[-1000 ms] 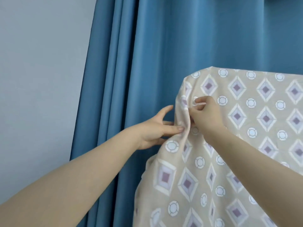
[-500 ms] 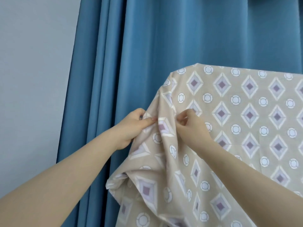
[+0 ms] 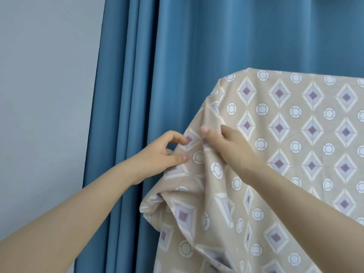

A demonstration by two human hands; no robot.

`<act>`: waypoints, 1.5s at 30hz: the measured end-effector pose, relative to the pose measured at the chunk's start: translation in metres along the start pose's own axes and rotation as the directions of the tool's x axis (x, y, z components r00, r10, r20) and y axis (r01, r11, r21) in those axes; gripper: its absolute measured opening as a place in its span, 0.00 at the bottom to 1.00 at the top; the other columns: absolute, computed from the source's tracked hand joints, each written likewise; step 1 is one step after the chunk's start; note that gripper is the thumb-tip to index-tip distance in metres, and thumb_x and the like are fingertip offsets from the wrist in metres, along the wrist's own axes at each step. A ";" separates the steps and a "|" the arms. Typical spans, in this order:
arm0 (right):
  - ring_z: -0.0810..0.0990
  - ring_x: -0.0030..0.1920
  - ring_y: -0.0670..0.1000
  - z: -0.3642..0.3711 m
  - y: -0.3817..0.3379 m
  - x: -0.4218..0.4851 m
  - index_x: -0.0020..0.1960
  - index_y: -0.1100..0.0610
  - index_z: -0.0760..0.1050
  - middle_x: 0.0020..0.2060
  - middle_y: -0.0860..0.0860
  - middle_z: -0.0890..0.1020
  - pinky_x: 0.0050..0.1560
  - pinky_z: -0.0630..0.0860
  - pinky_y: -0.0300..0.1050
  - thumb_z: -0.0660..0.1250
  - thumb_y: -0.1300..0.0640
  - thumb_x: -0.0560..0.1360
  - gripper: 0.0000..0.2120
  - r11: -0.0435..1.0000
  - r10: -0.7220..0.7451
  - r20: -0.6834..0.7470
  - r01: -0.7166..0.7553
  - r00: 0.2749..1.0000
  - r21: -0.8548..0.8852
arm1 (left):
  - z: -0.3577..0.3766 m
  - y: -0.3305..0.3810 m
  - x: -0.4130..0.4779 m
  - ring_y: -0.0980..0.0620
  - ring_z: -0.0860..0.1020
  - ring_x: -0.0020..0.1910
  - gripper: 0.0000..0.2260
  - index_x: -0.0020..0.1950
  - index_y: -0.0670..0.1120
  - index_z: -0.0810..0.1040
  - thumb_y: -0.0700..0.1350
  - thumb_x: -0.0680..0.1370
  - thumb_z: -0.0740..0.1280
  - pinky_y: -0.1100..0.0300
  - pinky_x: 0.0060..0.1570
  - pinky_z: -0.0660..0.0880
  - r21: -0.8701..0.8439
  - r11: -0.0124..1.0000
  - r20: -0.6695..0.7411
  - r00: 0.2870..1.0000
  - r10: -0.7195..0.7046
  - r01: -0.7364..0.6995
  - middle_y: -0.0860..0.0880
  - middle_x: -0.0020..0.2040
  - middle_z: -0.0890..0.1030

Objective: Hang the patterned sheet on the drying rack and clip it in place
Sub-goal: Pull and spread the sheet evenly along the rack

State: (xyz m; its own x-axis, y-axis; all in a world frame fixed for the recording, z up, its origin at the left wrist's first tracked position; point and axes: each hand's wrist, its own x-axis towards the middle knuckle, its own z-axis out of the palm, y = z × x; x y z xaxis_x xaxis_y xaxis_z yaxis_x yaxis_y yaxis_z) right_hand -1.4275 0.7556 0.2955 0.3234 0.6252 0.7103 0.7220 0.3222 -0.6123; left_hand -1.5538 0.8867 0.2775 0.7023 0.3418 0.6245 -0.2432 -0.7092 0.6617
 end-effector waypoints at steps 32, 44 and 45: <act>0.70 0.59 0.46 0.048 -0.001 -0.053 0.60 0.50 0.72 0.55 0.41 0.69 0.60 0.64 0.38 0.62 0.41 0.69 0.23 0.879 -0.361 -0.179 0.270 0.915 -0.392 | -0.073 0.045 -0.058 0.48 0.79 0.48 0.12 0.53 0.55 0.80 0.44 0.79 0.58 0.53 0.50 0.76 0.582 0.806 -0.466 0.858 0.218 0.111 0.52 0.47 0.82; 0.66 0.65 0.58 0.066 -0.059 0.030 0.64 0.51 0.72 0.65 0.52 0.70 0.64 0.60 0.52 0.64 0.54 0.73 0.19 0.742 -0.516 -0.301 0.243 0.802 -0.625 | -0.141 0.095 -0.038 0.49 0.80 0.39 0.15 0.38 0.51 0.79 0.34 0.71 0.59 0.61 0.38 0.77 -0.056 0.998 -0.793 0.608 -0.024 -0.033 0.50 0.39 0.82; 0.65 0.65 0.58 0.064 -0.064 0.036 0.65 0.51 0.71 0.66 0.52 0.69 0.64 0.59 0.51 0.64 0.54 0.74 0.20 0.730 -0.518 -0.294 0.236 0.803 -0.642 | -0.145 0.098 -0.036 0.48 0.80 0.45 0.15 0.40 0.50 0.80 0.33 0.71 0.58 0.58 0.44 0.78 0.017 1.000 -0.815 0.579 0.029 -0.026 0.50 0.43 0.82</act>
State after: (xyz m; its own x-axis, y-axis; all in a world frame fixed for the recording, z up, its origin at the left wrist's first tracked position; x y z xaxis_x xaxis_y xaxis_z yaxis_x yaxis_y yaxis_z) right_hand -1.5014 0.8031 0.3384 0.0656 0.1258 0.9899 0.9957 -0.0739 -0.0566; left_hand -1.7000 0.8940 0.3798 -0.1458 0.6799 0.7187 -0.2504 -0.7282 0.6380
